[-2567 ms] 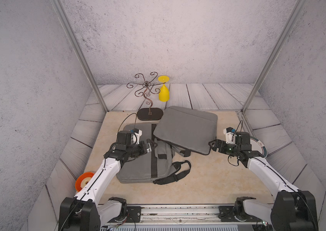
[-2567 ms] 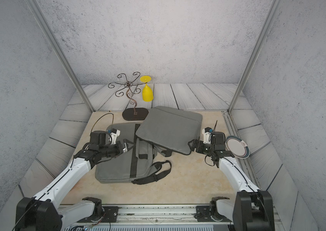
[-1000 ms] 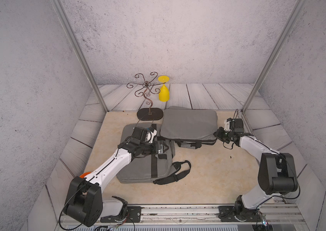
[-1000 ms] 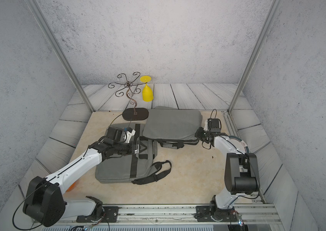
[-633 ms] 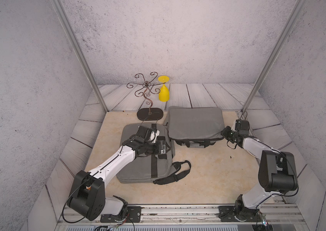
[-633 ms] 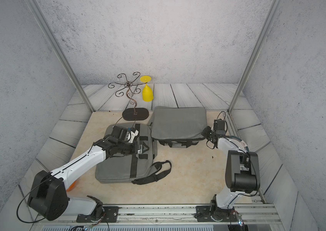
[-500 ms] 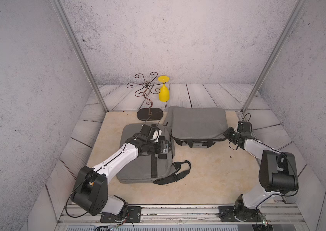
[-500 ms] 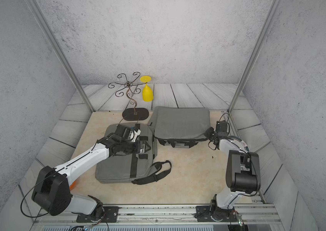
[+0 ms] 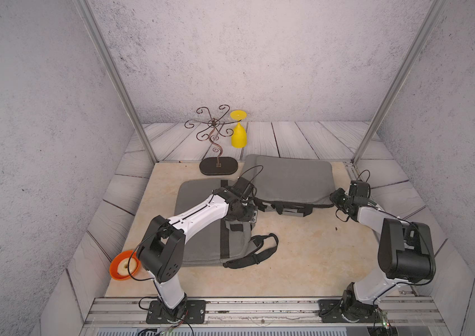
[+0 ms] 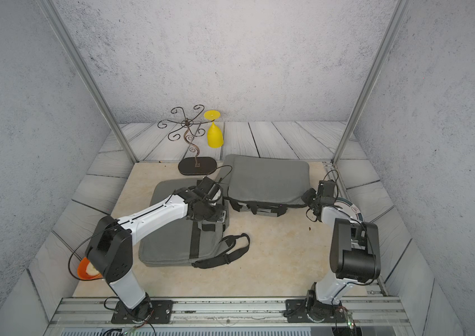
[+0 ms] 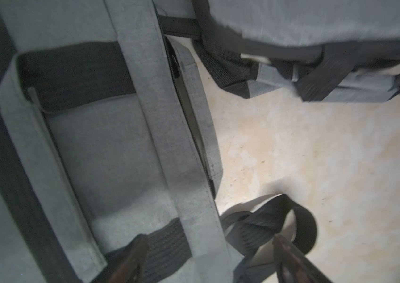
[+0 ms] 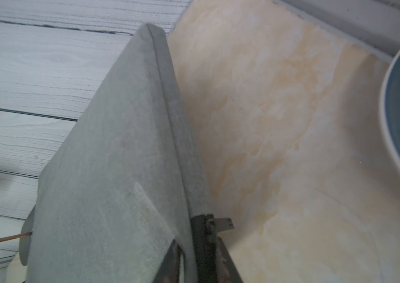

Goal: Open the zippered laptop bag and take out the laptop
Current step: Move the zippered laptop bag to the zippered laptop bag, then adjust the zippered laptop bag at the center of the board.

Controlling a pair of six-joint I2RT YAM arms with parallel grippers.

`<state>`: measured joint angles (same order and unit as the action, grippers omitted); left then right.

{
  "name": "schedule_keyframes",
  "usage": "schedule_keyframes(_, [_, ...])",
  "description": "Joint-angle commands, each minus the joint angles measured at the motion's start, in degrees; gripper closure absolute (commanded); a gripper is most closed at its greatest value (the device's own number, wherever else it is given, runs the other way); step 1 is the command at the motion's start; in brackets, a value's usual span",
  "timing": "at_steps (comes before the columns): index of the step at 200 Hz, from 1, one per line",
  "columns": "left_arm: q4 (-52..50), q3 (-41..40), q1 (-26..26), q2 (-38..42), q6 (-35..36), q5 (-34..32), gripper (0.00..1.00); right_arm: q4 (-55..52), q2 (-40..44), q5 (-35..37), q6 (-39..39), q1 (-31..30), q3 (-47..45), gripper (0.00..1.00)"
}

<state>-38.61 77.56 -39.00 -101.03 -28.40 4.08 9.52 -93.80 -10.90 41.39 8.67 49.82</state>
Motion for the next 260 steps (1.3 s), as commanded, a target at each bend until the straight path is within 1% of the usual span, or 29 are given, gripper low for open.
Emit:
schedule_keyframes(1, [-6.1,3.4,-1.4,-3.0,0.8,-7.0,0.32,1.0,2.5,-1.7,-2.6,0.4,-1.3,0.62])
schedule_keyframes(24, [-8.3,6.0,-3.3,-6.3,1.7,-10.4,0.37,-2.4,5.2,-2.3,-4.6,0.4,-2.1,0.48])
schedule_keyframes(39, [-9.1,6.7,-4.0,-7.8,1.7,-11.7,0.37,-5.4,7.0,-3.4,-5.6,0.4,-2.4,0.39])
schedule_keyframes(52, [-9.5,7.0,-4.5,-9.0,1.8,-11.3,0.37,-7.2,8.5,-4.5,-6.1,0.4,-2.9,0.31])
schedule_keyframes(62, [-9.6,7.0,-4.8,-9.6,1.9,-11.3,0.38,-8.5,9.7,-5.8,-6.2,0.4,-3.5,0.27])
schedule_keyframes(73, [-9.8,7.0,-4.9,-10.5,2.3,-11.8,0.41,-10.7,10.8,-7.8,-6.6,0.4,-3.5,0.25])
schedule_keyframes(89, [-10.5,7.3,-4.9,-11.5,2.6,-13.1,0.51,-13.1,12.4,-11.0,-7.0,0.1,-3.9,0.24])
schedule_keyframes(113, [-12.3,7.6,-4.9,-11.9,3.1,-16.1,0.72,-15.8,15.5,-13.7,-7.0,-0.6,-4.9,0.22])
schedule_keyframes(129, [-12.1,7.3,-4.7,-10.8,4.3,-16.1,0.92,-17.1,17.0,-15.7,-6.9,-1.2,-5.5,0.22])
schedule_keyframes(137, [-12.1,7.3,-4.5,-10.0,5.6,-15.4,1.0,-17.7,17.6,-16.4,-7.1,-1.6,-5.6,0.22])
schedule_keyframes(171, [-11.0,5.3,-1.6,-4.3,12.5,-9.2,1.0,-17.9,19.6,-19.2,-6.1,-4.3,-5.4,0.21])
schedule_keyframes(191, [-12.3,4.9,0.7,-0.3,18.2,-6.8,1.0,-17.4,19.5,-19.7,-5.4,-8.0,-4.6,0.21])
schedule_keyframes(206, [-13.4,4.7,3.5,2.6,21.1,-2.1,1.0,-15.7,18.6,-20.3,-3.7,-10.7,-4.1,0.21])
schedule_keyframes(219, [-13.5,4.2,5.8,5.0,22.6,1.5,1.0,-14.2,17.6,-19.9,-2.2,-13.9,-3.7,0.21])
schedule_keyframes(236, [-13.6,3.3,8.4,7.3,23.7,4.1,1.0,-12.5,15.9,-20.0,-1.5,-17.8,-2.7,0.21])
schedule_keyframes(260, [-12.4,2.4,11.6,8.5,24.1,4.1,1.0,-9.1,13.7,-21.1,-1.9,-22.5,-2.0,0.22])
